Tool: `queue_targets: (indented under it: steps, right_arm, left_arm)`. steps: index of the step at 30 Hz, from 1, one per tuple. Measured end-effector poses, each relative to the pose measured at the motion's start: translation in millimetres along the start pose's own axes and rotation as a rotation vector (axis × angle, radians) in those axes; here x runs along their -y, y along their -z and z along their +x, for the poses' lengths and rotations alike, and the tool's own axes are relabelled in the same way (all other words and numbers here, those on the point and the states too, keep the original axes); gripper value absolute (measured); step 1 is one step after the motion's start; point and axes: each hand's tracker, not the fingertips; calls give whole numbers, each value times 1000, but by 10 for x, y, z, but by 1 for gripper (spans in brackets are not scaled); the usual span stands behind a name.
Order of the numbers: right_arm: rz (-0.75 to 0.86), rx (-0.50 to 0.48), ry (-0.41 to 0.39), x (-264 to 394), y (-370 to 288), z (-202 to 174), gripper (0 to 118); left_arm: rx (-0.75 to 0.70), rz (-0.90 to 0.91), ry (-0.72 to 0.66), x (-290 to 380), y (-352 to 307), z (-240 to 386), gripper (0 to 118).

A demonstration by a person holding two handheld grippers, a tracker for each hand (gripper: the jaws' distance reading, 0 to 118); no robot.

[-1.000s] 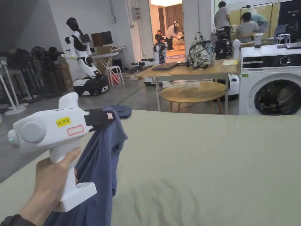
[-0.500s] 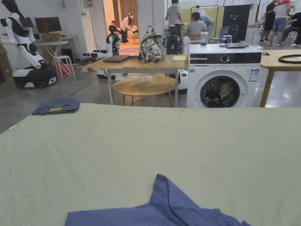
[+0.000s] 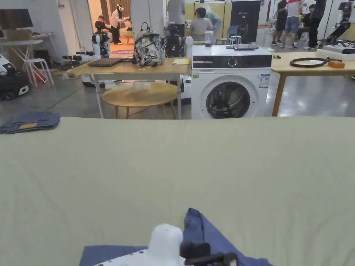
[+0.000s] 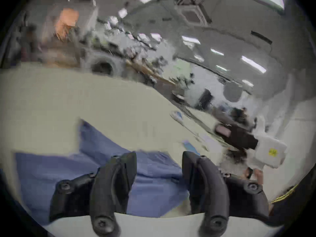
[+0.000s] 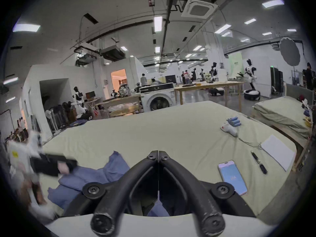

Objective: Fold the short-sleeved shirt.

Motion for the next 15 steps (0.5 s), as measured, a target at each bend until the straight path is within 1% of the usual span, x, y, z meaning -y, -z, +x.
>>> queue_targets:
  steps: [1, 2, 3, 5, 6, 8, 10, 12, 15]
  right_arm:
    - [0, -9, -23, -3, 5, -51, 0]
    - [-6, -15, -36, -5, 19, -79, 0]
    - [-11, -22, -43, -8, 27, -115, 0]
    - [-17, -58, -40, -14, 34, -170, 0]
    - [-19, -78, -29, -26, 35, -195, 0]
    - [-9, -92, -20, -30, 26, -249, 0]
    - [3, -104, -24, -36, 43, -286, 0]
    - [3, -104, -29, -49, 78, -311, 0]
    - [-9, -114, -29, -39, 92, -300, 0]
  left_arm:
    - [-97, 68, 63, -92, -262, -50, 30]
    - [-163, 113, 111, -141, -465, -82, 5]
    - [-223, 140, 151, -157, -680, -116, 0]
    - [-329, 192, 177, -190, -1034, -158, 0]
    - [-350, 184, 175, -179, -1177, -178, 0]
    - [-445, 201, 168, -128, -1404, -228, 0]
    - [-452, 169, 116, -141, -1542, -303, 0]
    - [-507, 199, 139, -103, -1572, -344, 0]
    - [-509, 142, 107, -144, -1476, -511, 0]
